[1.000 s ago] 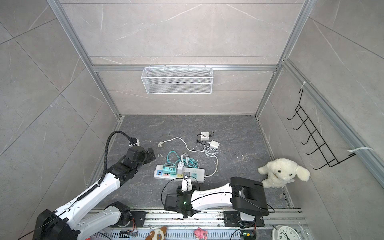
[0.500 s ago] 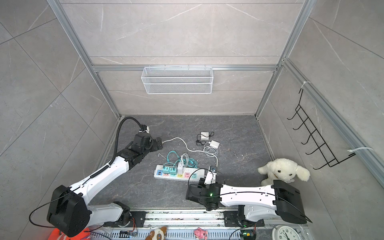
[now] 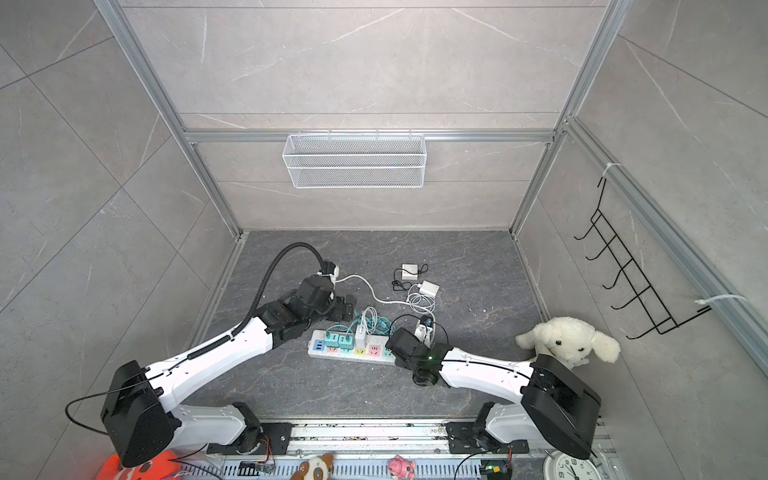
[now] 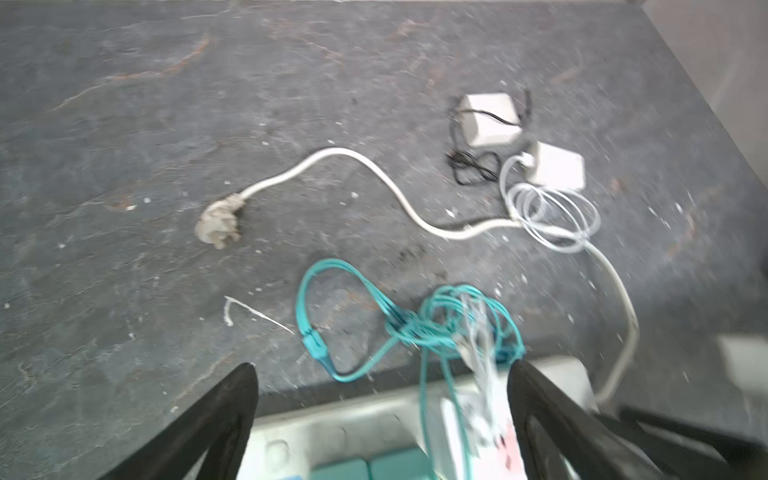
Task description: Insert the plug
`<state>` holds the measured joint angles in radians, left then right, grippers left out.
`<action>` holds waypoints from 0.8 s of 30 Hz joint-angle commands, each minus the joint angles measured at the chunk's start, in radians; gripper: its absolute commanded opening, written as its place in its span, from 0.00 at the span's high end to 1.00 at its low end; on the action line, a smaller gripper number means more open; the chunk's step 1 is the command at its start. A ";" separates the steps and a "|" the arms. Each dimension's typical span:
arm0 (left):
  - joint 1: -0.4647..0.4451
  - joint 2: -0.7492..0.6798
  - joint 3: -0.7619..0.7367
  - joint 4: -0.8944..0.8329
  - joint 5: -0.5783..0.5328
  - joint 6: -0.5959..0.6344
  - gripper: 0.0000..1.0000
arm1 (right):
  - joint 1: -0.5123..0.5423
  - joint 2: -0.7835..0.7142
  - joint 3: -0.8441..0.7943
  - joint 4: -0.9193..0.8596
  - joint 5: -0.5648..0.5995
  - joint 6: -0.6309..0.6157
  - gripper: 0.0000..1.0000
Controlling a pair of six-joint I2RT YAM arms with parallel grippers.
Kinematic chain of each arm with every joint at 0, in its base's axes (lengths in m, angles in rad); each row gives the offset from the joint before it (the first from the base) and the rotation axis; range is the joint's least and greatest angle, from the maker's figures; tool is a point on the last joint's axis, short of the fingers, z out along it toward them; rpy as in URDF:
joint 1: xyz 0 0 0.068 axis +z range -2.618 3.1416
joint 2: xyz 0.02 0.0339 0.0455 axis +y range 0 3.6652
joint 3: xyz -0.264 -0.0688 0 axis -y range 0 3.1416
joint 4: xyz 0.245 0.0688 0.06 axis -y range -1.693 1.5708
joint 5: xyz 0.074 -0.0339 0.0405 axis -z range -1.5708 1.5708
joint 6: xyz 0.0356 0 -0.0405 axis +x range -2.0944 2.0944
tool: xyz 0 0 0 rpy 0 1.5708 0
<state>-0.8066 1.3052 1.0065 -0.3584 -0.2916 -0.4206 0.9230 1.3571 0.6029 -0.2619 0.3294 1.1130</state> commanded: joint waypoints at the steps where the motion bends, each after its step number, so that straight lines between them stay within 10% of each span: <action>1: -0.060 -0.047 0.031 -0.098 -0.074 0.025 0.09 | -0.013 0.053 -0.004 0.098 -0.122 -0.074 0.53; 24: -0.202 -0.203 -0.055 -0.378 -0.140 -0.188 0.34 | -0.017 0.337 0.169 0.301 -0.289 -0.173 0.59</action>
<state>-0.9886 1.1118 0.9642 -0.6933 -0.4618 -0.5400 0.8997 1.6547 0.7708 0.0765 0.1078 0.9672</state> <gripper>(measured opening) 0.670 0.413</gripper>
